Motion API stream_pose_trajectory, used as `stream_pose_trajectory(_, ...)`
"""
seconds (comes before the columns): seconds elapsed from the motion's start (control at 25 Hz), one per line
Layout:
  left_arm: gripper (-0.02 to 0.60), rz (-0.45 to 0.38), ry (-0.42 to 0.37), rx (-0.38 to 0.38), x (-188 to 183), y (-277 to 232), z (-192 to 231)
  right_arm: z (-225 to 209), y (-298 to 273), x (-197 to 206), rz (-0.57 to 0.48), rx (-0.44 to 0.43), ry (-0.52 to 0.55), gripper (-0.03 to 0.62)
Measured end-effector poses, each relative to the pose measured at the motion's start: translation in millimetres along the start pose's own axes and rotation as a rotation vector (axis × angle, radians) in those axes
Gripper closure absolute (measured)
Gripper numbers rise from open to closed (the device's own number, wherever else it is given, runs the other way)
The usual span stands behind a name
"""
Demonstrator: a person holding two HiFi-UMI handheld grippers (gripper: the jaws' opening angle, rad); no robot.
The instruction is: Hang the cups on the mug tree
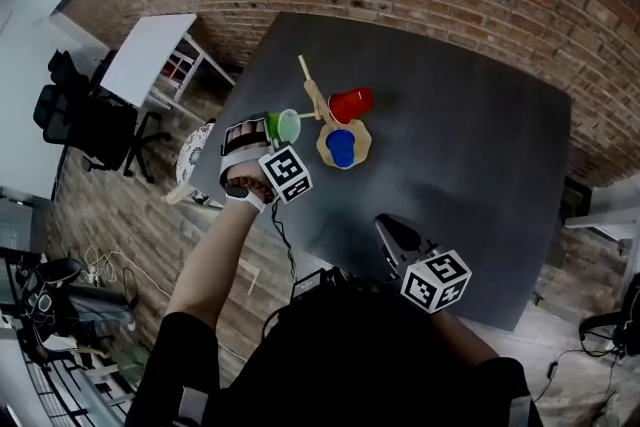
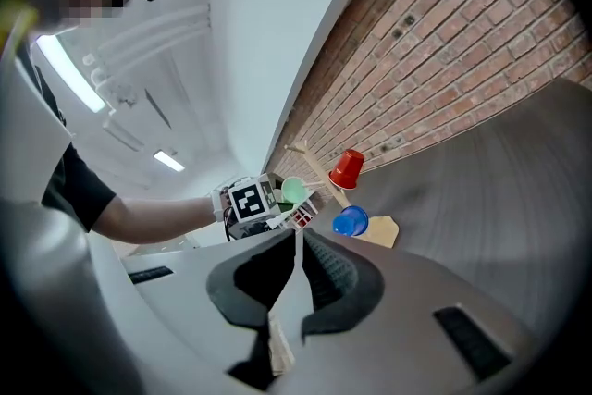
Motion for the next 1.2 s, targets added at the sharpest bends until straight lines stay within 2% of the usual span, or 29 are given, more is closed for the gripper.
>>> stream_pose_trajectory(0.28,0.342,-0.006,-0.156,-0.060,-33,19,5,-22,13,4,-0.020,-0.017,-0.026,0.545)
stream_pose_trajectory(0.4,0.342,-0.014,-0.192,-0.065,-48,24,-1,-31,21,7,-0.022,-0.019,-0.033,0.545)
stream_pose_trajectory(0.56,0.339,0.003,-0.310,-0.068,-58,23,-14,-40,29,11,-0.018,-0.014,-0.044,0.545)
stream_pose_trajectory(0.64,0.339,0.005,-0.339,-0.061,-62,19,-18,-46,30,13,-0.016,-0.007,-0.053,0.545)
stream_pose_trajectory(0.88,0.334,-0.018,-0.263,-0.038,-68,15,-18,-55,33,20,-0.004,0.006,-0.077,0.545)
stream_pose_trajectory(1.2,0.296,-0.094,-0.106,-0.116,-63,37,1,-46,23,19,0.030,0.007,-0.057,0.545)
Point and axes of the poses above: the fingertips, and each gripper's own axes: y backward along the fingers, z to its left, x out of its underside, the point moved 5 cm from there along y, backward along the fingers, and after that the axes turned 5 degrees about -x, right-handed, at the moved point
